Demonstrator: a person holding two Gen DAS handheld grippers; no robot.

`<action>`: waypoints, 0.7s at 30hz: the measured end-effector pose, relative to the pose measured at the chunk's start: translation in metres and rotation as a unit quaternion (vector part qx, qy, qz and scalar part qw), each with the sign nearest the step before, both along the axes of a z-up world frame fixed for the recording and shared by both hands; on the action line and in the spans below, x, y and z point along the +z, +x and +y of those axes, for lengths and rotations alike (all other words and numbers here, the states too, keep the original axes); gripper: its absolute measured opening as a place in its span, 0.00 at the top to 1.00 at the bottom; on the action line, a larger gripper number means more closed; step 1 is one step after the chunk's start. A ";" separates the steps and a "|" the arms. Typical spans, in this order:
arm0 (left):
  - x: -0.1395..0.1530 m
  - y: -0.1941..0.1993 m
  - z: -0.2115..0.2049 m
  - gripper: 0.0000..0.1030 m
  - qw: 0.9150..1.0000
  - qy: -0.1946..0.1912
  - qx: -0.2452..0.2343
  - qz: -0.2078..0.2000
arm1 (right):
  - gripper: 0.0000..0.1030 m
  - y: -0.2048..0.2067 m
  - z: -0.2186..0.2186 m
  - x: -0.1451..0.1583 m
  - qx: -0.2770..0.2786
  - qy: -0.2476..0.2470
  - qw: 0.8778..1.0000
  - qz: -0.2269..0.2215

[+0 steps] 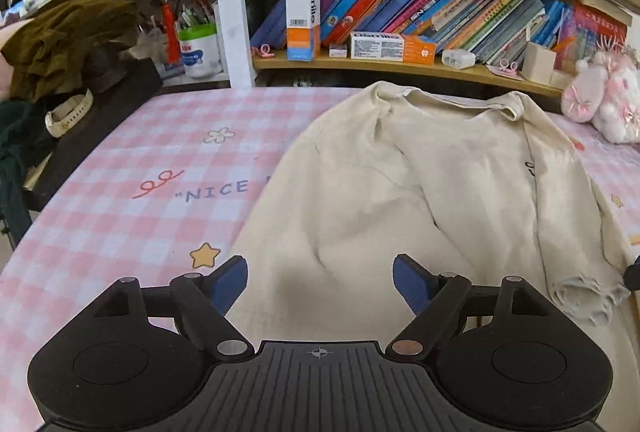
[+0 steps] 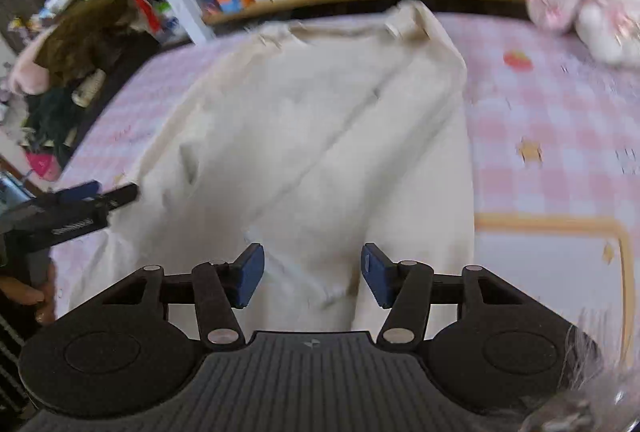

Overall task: Fold clothes
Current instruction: 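Lay the T-shirt flat on the table and open both grippers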

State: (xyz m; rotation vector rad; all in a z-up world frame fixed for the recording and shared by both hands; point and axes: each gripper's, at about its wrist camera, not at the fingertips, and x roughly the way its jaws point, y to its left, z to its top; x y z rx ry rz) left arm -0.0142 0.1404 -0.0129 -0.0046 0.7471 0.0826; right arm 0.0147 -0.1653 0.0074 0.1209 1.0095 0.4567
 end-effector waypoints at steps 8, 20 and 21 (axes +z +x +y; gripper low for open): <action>0.001 -0.016 0.002 0.20 1.000 -0.002 0.016 -0.009 | 0.50 0.006 -0.022 -0.013 -0.078 0.035 0.996 0.009; 0.002 -0.032 0.001 0.20 1.000 0.004 0.020 -0.010 | 0.53 0.026 -0.025 -0.012 -0.113 0.069 0.991 0.033; 0.002 -0.034 0.000 0.20 1.000 0.007 0.019 -0.012 | 0.53 0.023 -0.024 -0.007 -0.111 0.069 0.991 0.027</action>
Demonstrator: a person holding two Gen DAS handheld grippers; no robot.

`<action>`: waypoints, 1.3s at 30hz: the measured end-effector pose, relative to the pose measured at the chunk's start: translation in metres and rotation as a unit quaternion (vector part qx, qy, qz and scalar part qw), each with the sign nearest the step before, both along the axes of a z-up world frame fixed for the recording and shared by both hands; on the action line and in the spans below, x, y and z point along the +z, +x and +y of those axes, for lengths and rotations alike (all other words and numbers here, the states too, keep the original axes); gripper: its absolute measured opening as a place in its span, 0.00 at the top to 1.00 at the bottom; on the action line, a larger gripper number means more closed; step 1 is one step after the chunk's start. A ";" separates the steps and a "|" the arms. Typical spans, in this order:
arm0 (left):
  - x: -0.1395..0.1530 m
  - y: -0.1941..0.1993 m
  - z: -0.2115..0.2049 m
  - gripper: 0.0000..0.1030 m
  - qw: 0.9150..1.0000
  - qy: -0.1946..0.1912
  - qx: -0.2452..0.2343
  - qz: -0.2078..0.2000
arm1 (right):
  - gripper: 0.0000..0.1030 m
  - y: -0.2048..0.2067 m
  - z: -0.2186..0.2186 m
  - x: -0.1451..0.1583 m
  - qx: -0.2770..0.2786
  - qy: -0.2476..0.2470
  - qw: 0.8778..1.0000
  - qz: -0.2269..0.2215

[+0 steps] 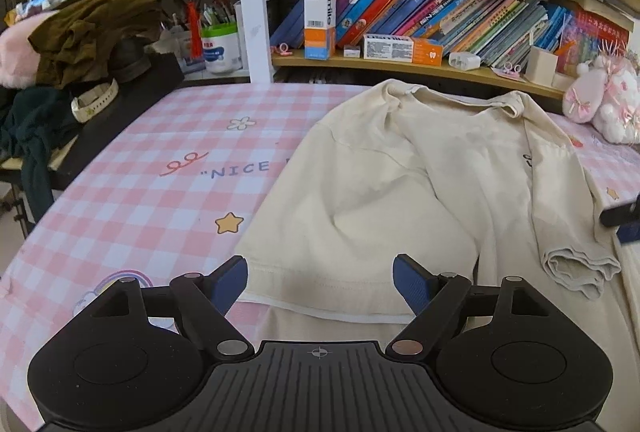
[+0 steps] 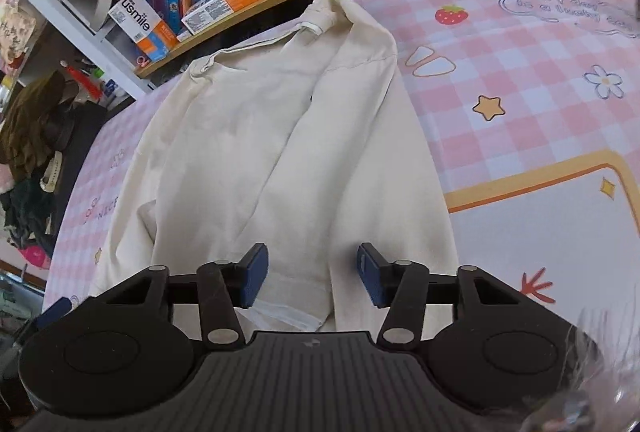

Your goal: Fold clothes

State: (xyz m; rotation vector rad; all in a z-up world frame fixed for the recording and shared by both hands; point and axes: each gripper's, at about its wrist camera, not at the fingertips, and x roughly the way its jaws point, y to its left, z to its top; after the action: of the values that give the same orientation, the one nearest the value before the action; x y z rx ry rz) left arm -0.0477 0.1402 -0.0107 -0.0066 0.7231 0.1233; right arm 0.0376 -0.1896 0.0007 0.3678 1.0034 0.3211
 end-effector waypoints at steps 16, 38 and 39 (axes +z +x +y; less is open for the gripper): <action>-0.002 0.002 -0.013 0.20 1.000 0.003 0.018 0.012 | 0.76 0.009 -0.011 -0.031 -0.017 0.080 0.993 0.091; 0.001 0.019 0.022 0.21 0.991 0.014 0.132 0.035 | 0.95 0.150 -0.139 -0.023 0.052 -0.435 0.894 -0.096; 0.001 0.019 0.024 0.21 0.990 0.013 0.134 0.036 | 0.95 0.158 -0.143 -0.032 0.054 -0.453 0.885 -0.089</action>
State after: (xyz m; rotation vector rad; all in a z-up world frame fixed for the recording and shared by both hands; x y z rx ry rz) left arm -0.0285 0.1640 -0.0101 -0.0749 0.7910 0.3911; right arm 0.1952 -0.3325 -0.0311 -0.5640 0.8900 -0.0406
